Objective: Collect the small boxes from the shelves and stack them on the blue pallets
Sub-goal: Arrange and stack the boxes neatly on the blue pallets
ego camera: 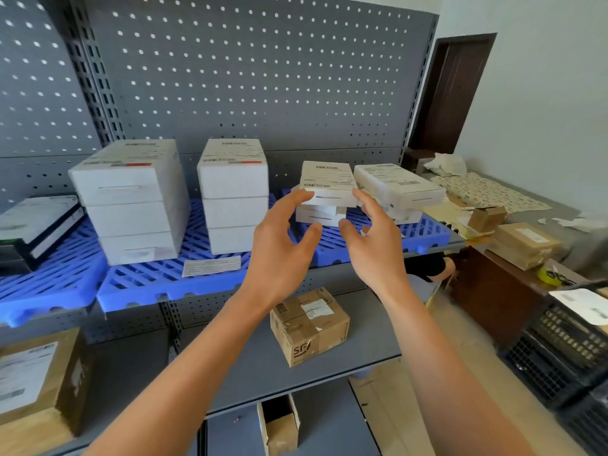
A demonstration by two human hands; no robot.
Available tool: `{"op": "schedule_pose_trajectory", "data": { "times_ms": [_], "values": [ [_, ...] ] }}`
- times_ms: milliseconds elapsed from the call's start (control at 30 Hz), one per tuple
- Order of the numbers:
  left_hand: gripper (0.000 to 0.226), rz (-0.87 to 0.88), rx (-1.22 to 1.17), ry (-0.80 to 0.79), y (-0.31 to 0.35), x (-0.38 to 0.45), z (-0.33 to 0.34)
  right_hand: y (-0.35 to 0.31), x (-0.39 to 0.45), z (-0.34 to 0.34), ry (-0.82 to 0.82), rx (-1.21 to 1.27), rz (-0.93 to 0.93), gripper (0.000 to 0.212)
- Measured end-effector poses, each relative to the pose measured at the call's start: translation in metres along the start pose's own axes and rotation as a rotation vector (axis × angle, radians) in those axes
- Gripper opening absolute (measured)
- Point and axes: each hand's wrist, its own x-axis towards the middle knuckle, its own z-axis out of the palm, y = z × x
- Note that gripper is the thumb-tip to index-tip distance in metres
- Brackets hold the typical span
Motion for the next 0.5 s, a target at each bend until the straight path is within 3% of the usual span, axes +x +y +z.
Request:
{"op": "schedule_pose_trajectory", "data": {
  "times_ms": [500],
  "values": [
    [0.044, -0.110, -0.005, 0.108, -0.020, 0.042, 0.055, 0.044, 0.044, -0.008, -0.141, 0.133, -0.084, 0.047]
  ]
}}
